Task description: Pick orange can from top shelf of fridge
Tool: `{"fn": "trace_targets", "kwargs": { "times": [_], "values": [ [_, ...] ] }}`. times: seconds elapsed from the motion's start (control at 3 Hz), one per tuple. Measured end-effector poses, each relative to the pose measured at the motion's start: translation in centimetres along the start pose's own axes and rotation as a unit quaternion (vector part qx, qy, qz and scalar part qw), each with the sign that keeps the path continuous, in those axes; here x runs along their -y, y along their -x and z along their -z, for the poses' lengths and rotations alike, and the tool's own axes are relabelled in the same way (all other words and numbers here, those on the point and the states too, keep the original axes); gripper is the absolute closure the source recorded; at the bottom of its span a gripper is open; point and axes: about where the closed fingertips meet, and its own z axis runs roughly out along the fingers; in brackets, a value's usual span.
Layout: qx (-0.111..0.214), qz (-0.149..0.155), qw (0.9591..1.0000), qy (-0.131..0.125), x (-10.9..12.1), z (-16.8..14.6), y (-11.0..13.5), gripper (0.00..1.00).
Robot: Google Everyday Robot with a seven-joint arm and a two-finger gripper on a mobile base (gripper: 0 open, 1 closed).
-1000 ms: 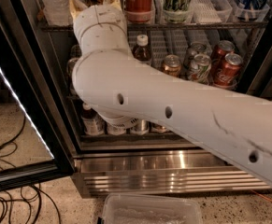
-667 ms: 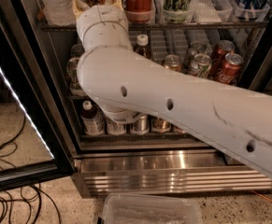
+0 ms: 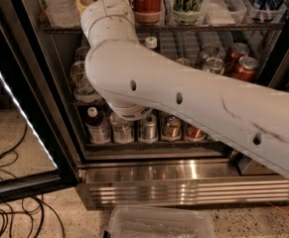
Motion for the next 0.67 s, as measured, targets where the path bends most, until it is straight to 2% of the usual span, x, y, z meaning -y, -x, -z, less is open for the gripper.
{"fn": "trace_targets", "kwargs": {
  "times": [0.67],
  "values": [
    [0.006,0.016,0.9998,0.000,0.32,-2.53,-0.41,0.37]
  ]
}}
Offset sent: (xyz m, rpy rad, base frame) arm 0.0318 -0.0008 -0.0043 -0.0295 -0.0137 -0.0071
